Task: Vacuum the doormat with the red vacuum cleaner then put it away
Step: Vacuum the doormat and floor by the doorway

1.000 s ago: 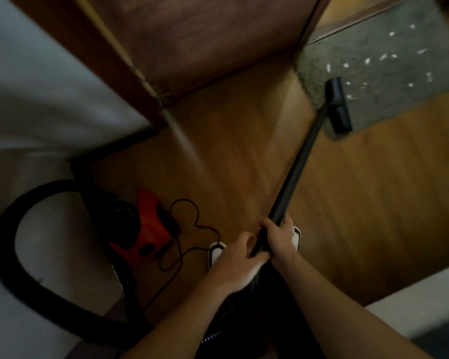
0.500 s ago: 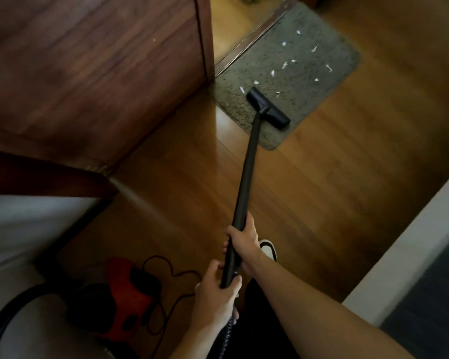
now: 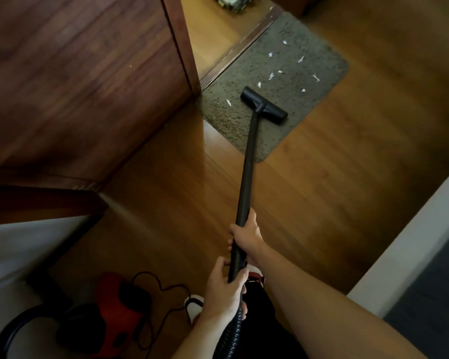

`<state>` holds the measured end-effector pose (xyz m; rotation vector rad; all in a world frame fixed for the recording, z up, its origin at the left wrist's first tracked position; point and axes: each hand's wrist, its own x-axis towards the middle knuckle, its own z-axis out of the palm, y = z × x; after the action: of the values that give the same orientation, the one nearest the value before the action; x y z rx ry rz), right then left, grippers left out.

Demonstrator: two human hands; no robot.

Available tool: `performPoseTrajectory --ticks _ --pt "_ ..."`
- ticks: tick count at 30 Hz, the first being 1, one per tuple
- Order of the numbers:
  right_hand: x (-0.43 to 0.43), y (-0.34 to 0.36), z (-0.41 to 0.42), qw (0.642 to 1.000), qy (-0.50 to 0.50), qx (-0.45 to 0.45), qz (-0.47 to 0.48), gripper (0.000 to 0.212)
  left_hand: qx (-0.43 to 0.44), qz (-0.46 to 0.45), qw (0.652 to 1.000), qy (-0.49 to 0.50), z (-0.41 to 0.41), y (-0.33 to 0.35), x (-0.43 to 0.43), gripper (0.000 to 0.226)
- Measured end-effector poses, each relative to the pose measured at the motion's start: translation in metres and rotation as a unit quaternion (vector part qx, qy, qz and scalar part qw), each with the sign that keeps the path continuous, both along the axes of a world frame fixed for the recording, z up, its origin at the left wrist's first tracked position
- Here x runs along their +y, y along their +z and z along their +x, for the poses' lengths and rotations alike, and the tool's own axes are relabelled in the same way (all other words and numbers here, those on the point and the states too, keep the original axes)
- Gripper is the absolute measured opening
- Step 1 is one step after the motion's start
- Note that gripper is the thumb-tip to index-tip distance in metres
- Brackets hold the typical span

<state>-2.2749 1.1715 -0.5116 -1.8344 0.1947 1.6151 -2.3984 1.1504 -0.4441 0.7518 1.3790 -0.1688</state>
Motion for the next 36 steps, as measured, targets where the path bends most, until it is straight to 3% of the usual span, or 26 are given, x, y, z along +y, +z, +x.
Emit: performPoseTrajectory --ticks 8,19,28,36 --pt "0.002 0.003 0.004 1.0 0.024 -0.005 -0.008 0.08 -0.009 -0.078 0.995 0.067 0.011 0.003 0.007 0.019" --pt "-0.036 0.01 -0.067 0.999 0.024 0.008 -0.023 0.085 0.036 0.02 0.999 -0.024 -0.053 0.002 -0.035 0.023" --pt "-0.057 0.008 -0.14 0.999 0.039 0.0 -0.011 0.085 0.054 0.023 0.998 -0.023 -0.119 0.013 -0.053 0.019" --pt "-0.042 0.015 -0.146 0.996 0.084 -0.023 -0.002 0.079 0.023 0.039 0.999 0.01 -0.126 0.018 -0.046 0.016"
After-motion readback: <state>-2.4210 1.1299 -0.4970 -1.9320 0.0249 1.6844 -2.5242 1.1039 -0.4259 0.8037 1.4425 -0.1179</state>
